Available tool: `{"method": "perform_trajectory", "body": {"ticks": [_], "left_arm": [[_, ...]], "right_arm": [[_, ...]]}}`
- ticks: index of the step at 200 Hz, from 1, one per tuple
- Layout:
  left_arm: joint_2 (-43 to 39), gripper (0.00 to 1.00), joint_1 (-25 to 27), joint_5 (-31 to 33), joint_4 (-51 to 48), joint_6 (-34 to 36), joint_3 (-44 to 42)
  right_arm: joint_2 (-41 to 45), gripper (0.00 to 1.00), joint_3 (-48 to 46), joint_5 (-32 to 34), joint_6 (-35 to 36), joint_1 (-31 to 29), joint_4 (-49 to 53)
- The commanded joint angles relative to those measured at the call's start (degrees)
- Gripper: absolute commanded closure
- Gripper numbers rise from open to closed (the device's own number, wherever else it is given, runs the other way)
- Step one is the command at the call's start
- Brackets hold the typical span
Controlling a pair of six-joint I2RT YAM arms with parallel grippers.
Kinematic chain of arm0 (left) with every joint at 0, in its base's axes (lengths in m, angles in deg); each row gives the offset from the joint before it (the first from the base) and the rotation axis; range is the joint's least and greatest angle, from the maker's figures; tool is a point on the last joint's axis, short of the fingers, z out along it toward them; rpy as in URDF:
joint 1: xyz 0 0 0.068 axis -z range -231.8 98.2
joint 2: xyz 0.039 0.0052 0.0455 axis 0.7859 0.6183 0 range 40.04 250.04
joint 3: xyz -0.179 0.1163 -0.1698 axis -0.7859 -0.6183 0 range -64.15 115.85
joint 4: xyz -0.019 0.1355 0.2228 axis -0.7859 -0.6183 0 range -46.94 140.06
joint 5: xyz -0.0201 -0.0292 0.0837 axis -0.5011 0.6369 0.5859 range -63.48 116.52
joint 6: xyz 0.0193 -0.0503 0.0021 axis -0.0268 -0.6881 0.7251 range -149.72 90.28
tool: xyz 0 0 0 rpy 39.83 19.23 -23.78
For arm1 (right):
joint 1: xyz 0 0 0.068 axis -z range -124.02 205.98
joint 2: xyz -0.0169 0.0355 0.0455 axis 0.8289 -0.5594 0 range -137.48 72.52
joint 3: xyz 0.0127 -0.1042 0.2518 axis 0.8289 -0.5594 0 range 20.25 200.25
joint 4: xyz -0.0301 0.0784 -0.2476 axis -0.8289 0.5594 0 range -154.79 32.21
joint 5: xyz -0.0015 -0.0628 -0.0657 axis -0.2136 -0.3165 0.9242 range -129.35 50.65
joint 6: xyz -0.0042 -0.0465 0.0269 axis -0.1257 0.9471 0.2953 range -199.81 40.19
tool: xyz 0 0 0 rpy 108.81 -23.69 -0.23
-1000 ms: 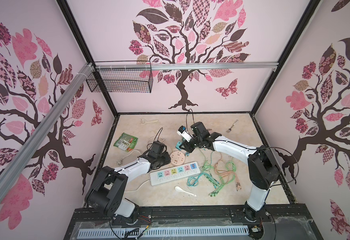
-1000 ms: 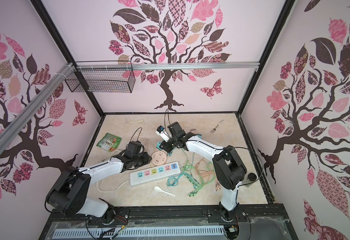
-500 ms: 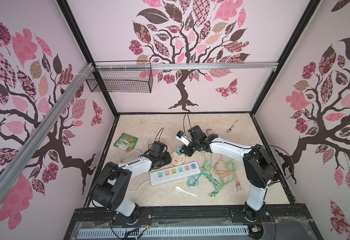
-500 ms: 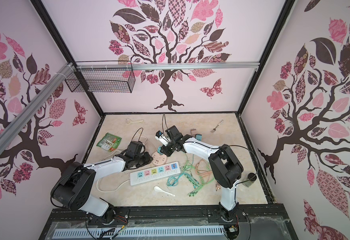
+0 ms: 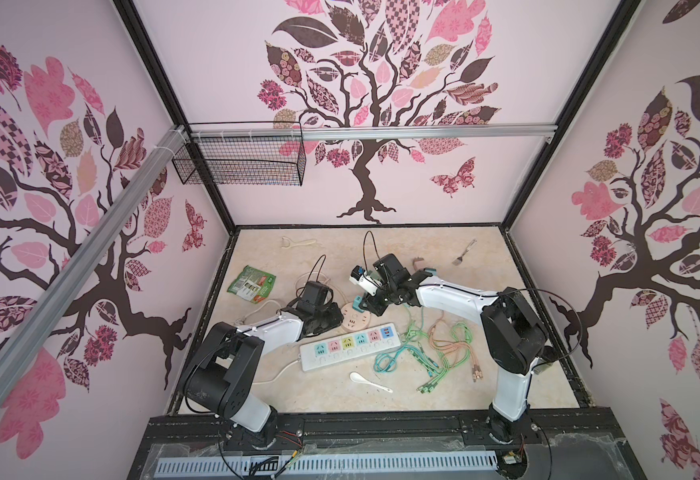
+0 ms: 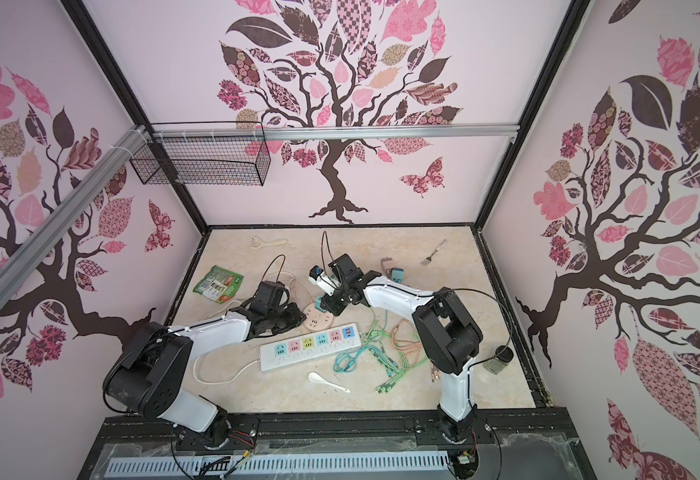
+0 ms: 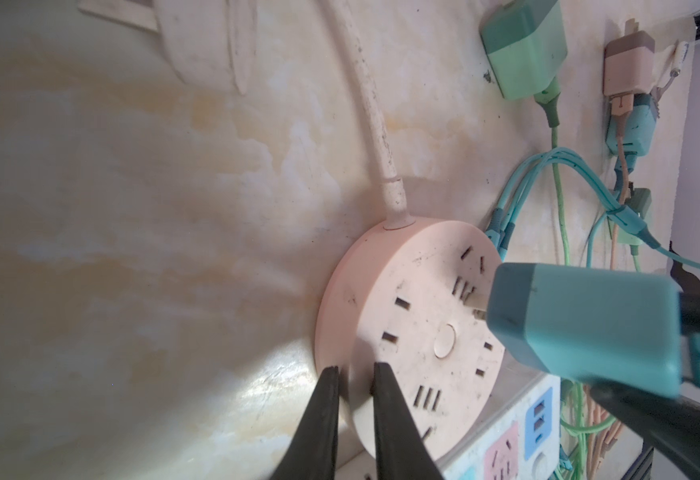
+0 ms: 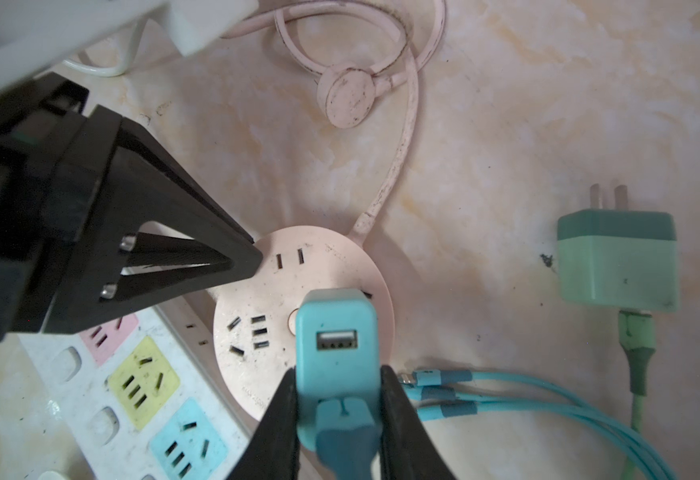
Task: Insert the plug
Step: 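Lower the teal plug with the right gripper into the round pink socket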
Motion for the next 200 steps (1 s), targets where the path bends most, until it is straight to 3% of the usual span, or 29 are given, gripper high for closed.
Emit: {"method": "perform_trajectory", "body": {"ticks": [1,131,200], "left_arm": [[1.8,0.82,-0.3,0.0,0.5,0.3,1.5],[2.6,0.83,-1.4,-1.1,-0.3,0.9,2.2],[1.5,0.83,-2.1,-1.3,-1.4,1.6,2.0]], "right_arm": [[-3.0,0.93,1.7,1.3,1.3,-0.4,1.5],[-4.6,0.94,2.2,3.0,5.4,-0.7,2.7],[-5.7,0.93,2.2,7.2,7.1,-0.8,4.7]]}}
